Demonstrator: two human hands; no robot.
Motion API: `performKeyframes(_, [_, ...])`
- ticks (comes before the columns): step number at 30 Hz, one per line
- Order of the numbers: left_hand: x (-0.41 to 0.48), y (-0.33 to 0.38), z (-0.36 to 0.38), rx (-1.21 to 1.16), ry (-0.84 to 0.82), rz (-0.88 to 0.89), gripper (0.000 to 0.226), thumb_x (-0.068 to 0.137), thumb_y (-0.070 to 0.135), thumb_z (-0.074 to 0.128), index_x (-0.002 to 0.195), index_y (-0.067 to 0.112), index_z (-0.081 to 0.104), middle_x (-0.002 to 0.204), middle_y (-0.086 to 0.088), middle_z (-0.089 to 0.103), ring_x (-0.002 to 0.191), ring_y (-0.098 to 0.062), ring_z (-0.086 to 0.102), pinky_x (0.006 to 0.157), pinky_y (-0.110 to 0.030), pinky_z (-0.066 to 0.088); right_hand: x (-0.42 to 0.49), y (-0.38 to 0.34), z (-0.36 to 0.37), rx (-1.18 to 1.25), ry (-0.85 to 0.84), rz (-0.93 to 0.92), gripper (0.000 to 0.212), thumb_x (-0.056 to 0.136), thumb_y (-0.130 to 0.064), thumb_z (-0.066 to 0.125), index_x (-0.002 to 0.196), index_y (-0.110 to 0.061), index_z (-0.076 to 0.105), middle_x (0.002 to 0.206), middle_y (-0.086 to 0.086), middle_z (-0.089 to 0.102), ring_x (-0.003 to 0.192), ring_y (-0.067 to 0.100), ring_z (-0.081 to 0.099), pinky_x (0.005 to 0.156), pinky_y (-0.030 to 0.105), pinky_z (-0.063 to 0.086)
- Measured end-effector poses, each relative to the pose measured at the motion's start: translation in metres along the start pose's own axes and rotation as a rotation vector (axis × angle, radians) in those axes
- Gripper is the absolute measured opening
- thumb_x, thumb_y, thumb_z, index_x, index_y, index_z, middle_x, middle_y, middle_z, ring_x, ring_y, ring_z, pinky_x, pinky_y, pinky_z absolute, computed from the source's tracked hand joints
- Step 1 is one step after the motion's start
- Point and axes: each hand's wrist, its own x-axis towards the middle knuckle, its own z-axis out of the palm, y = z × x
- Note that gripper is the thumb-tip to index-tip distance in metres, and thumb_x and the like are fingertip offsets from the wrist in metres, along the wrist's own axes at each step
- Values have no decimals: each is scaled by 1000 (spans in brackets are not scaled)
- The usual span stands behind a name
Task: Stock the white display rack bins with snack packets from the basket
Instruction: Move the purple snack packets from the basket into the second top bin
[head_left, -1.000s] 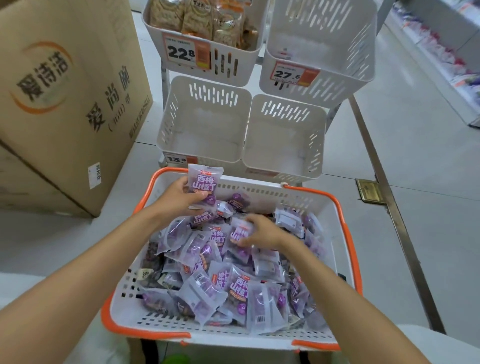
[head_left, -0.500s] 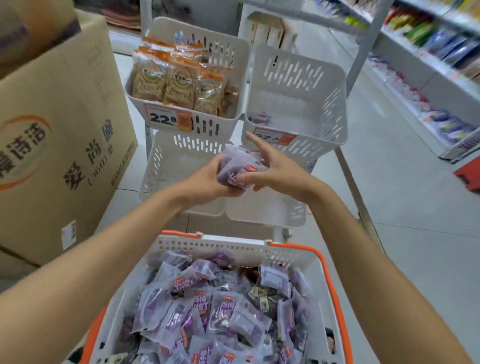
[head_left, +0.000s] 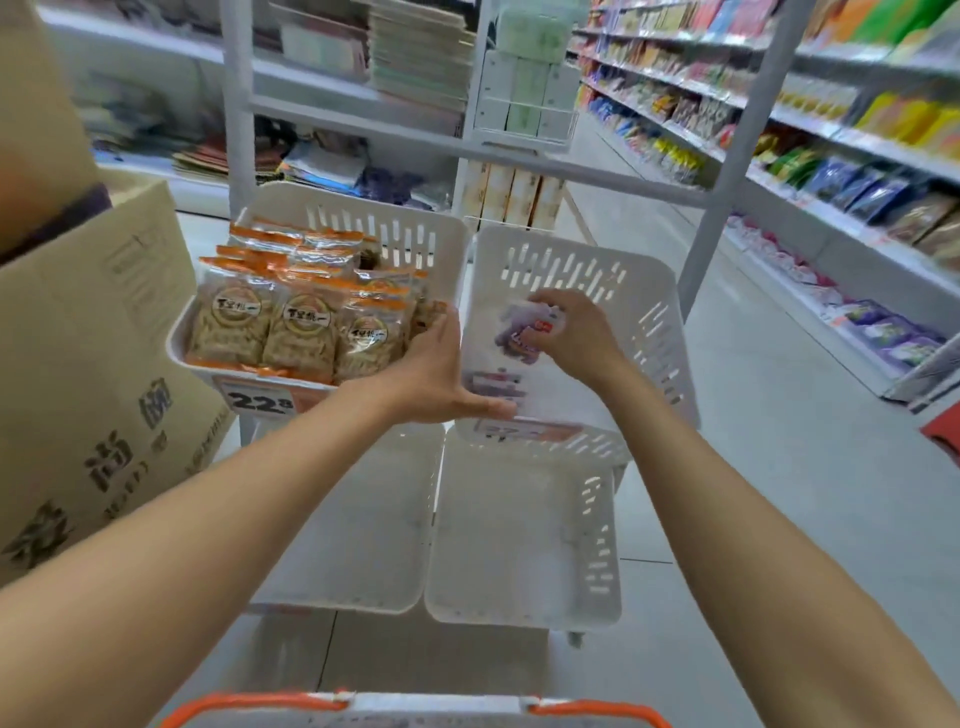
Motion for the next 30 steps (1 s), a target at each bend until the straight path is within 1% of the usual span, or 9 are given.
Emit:
performKeyframes(4, [4,-14,13,9,2,38,148,40,93,69,155,34,-3,162,7,19,147,-22,27,115,-50,36,5,17,24,224,-356,101,58,88,-33,72,141,-23,51,137,0,53,120,18,54,95,27,46])
performKeyframes(7, [6,-17,17,16,5,40,150,39,95,66,156,34,-7,164,9,12,150,-22,20,117,-51,32,6,28,21,366,-292,141,47,95,-36,62,139,-23,53,134,1,55,111,16,59,89,31,55])
performKeyframes(11, [6,-17,17,38,5,40,149,40,95,65,156,31,-4,164,9,11,151,-22,17,118,-50,30,7,24,38,285,-290,104,41,90,-32,70,127,-22,54,131,2,52,109,17,56,81,24,52])
performKeyframes(16, [-6,-1,12,54,-33,-13,152,45,83,66,155,22,-19,166,4,-8,153,-22,1,123,-48,19,10,21,42,373,-339,170,78,83,-21,78,148,-27,35,153,4,34,132,27,44,98,31,44])
performKeyframes(20, [-13,3,7,29,-14,-41,152,41,90,64,157,25,-11,166,2,5,152,-23,11,120,-48,26,-3,14,35,298,-268,150,88,81,-33,79,153,-29,28,160,-1,25,144,22,28,111,36,32])
performKeyframes(23, [-31,8,8,59,106,-11,133,52,83,70,156,25,12,154,-1,37,140,-24,37,110,-47,42,-40,1,21,199,-42,50,74,81,-30,79,145,-27,42,152,-2,37,137,16,37,111,31,32])
performKeyframes(26, [-68,25,18,147,303,39,97,73,59,76,150,18,33,140,-7,51,128,-28,46,103,-42,44,-108,-18,10,259,132,-12,53,83,-20,74,132,-24,54,133,-3,52,111,11,53,89,18,47])
performKeyframes(28, [-102,32,31,92,296,16,82,79,47,78,146,17,42,139,-8,53,126,-28,49,102,-42,44,-162,-25,11,321,150,-21,38,85,-12,70,121,-19,62,117,-2,61,92,9,60,76,15,51])
performKeyframes(30, [-139,31,48,29,203,-31,79,79,46,78,145,16,45,138,-8,54,122,-26,53,100,-44,47,-216,-19,21,347,75,15,23,86,-6,67,107,-15,67,101,-1,66,82,9,61,73,13,50])
